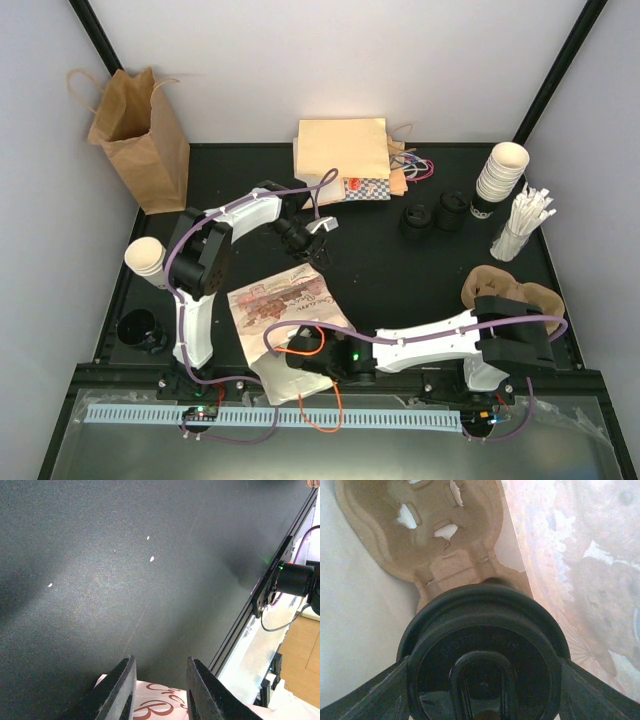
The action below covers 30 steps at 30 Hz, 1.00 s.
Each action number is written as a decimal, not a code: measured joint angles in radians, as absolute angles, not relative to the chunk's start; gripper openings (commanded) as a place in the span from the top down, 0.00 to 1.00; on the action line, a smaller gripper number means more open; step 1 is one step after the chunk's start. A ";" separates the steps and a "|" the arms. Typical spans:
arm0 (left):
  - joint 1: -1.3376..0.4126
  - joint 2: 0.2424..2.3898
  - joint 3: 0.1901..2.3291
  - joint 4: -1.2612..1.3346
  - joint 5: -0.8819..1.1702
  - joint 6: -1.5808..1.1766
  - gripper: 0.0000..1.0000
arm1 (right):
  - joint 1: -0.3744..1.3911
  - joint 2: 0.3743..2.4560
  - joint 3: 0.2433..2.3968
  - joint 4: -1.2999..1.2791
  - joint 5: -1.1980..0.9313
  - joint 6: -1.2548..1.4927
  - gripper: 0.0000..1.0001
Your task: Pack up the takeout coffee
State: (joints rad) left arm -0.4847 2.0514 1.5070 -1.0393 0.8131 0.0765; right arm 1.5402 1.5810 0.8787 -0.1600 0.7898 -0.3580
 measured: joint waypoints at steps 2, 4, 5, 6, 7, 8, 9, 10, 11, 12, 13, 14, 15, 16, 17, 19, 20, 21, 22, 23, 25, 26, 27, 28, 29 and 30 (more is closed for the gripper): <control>-0.485 2.051 1.506 -1.039 0.813 0.077 0.71 | 1.539 1.589 0.881 -0.162 0.790 -0.352 0.52; -0.486 2.051 1.506 -1.040 0.813 0.077 0.71 | 1.539 1.598 0.886 -0.168 0.791 -0.339 0.52; -0.486 2.051 1.506 -1.040 0.813 0.077 0.71 | 1.539 1.602 0.889 -0.174 0.791 -0.331 0.52; -0.487 2.051 1.506 -1.040 0.813 0.077 0.71 | 1.538 1.607 0.895 -0.185 0.792 -0.320 0.52; -0.487 2.051 1.506 -1.040 0.813 0.078 0.71 | 1.538 1.610 0.898 -0.191 0.793 -0.313 0.52; -0.487 2.051 1.506 -1.040 0.813 0.078 0.72 | 1.538 1.613 0.905 -0.203 0.796 -0.303 0.52; -0.487 2.051 1.506 -1.040 0.813 0.078 0.72 | 1.538 1.617 0.909 -0.211 0.799 -0.294 0.52; -0.487 2.051 1.506 -1.040 0.813 0.079 0.72 | 1.538 1.621 0.915 -0.222 0.802 -0.282 0.52; -0.487 2.051 1.506 -1.040 0.813 0.079 0.72 | 1.538 1.625 0.919 -0.231 0.805 -0.273 0.52; -0.487 2.051 1.506 -1.040 0.813 0.080 0.72 | 1.538 1.629 0.924 -0.242 0.809 -0.262 0.52; -0.487 2.051 1.506 -1.040 0.813 0.080 0.73 | 1.538 1.634 0.928 -0.253 0.812 -0.252 0.52; -0.487 2.051 1.506 -1.041 0.813 0.082 0.73 | 1.538 1.638 0.932 -0.263 0.815 -0.242 0.52; -0.487 2.051 1.506 -1.041 0.813 0.084 0.73 | 1.538 1.642 0.936 -0.275 0.820 -0.232 0.52; -0.487 2.051 1.506 -1.041 0.813 0.086 0.73 | 1.538 1.646 0.940 -0.285 0.826 -0.222 0.52; -0.487 2.051 1.506 -1.040 0.813 0.087 0.73 | 1.538 1.651 0.943 -0.295 0.830 -0.214 0.52; -0.487 2.051 1.507 -1.040 0.813 0.090 0.73 | 1.539 1.660 0.944 -0.307 0.849 -0.202 0.52; -0.487 2.051 1.507 -1.039 0.813 0.091 0.73 | 1.541 1.662 0.944 -0.308 0.856 -0.199 0.52; -0.487 2.051 1.507 -1.039 0.813 0.092 0.73 | 1.542 1.665 0.941 -0.307 0.862 -0.199 0.52; -0.487 2.051 1.507 -1.039 0.813 0.093 0.73 | 1.542 1.666 0.939 -0.307 0.867 -0.199 0.52; -0.487 2.051 1.507 -1.039 0.813 0.094 0.73 | 1.543 1.668 0.938 -0.307 0.870 -0.199 0.52; -0.487 2.051 1.507 -1.038 0.813 0.094 0.73 | 1.543 1.673 0.938 -0.310 0.876 -0.199 0.52; -0.487 2.051 1.507 -1.037 0.813 0.095 0.73 | 1.543 1.678 0.939 -0.312 0.877 -0.197 0.52; -0.487 2.051 1.507 -1.037 0.813 0.095 0.73 | 1.544 1.681 0.940 -0.315 0.879 -0.196 0.52; -0.487 2.051 1.507 -1.036 0.813 0.095 0.73 | 1.544 1.685 0.942 -0.320 0.881 -0.195 0.52; -0.487 2.051 1.507 -1.036 0.813 0.096 0.73 | 1.544 1.687 0.946 -0.324 0.881 -0.194 0.52; -0.487 2.051 1.507 -1.036 0.813 0.096 0.73 | 1.544 1.689 0.950 -0.331 0.880 -0.191 0.52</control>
State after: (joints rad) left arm -0.4870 2.0514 1.5066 -1.0355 0.8131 0.0956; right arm 1.5440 1.6886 0.9501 -0.3309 0.8803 -0.1913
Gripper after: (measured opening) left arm 0.272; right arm 0.739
